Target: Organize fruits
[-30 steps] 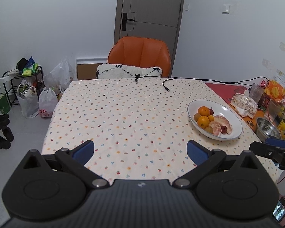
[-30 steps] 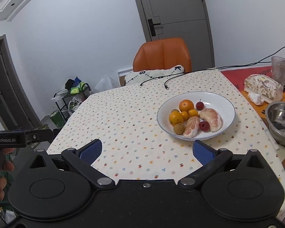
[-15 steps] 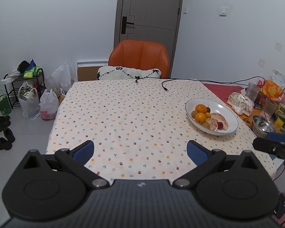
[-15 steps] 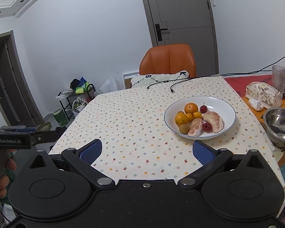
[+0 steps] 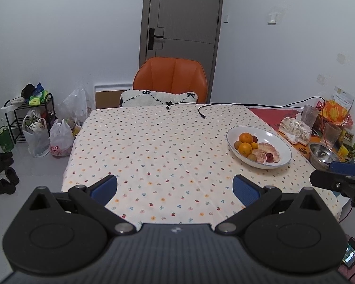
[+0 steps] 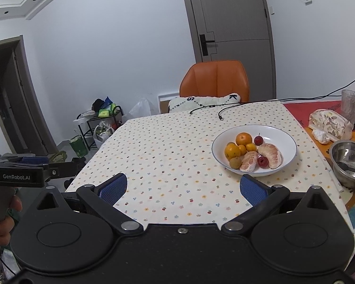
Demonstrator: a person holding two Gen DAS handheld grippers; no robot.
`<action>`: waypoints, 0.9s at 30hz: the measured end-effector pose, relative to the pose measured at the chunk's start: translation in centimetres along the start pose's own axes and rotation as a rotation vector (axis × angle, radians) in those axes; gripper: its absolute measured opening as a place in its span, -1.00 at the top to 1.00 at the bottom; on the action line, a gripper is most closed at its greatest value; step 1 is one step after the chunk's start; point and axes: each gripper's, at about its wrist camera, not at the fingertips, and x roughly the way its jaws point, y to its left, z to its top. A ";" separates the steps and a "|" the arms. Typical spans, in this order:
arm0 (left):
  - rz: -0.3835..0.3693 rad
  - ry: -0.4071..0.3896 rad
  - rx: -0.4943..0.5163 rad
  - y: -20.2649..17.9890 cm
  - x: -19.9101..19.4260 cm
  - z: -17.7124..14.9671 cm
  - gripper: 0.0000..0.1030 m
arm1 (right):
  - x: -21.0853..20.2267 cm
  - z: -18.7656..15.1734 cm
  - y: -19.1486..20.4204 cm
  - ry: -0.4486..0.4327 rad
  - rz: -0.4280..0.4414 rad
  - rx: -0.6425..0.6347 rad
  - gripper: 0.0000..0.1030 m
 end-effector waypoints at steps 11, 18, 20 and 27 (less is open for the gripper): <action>0.001 0.006 -0.008 0.1 0.1 -0.2 -0.99 | 0.0 0.0 0.1 -0.002 -0.001 -0.003 -1.00; 0.001 0.007 -0.012 0.2 0.1 -0.3 -1.00 | 0.1 0.0 0.2 0.001 -0.003 -0.007 -1.00; 0.000 0.007 -0.015 0.4 0.1 -0.3 -1.00 | 0.1 0.0 0.2 0.001 -0.004 -0.006 -1.00; -0.001 0.008 -0.019 0.5 0.1 -0.4 -1.00 | 0.2 0.0 0.2 0.001 -0.005 -0.006 -1.00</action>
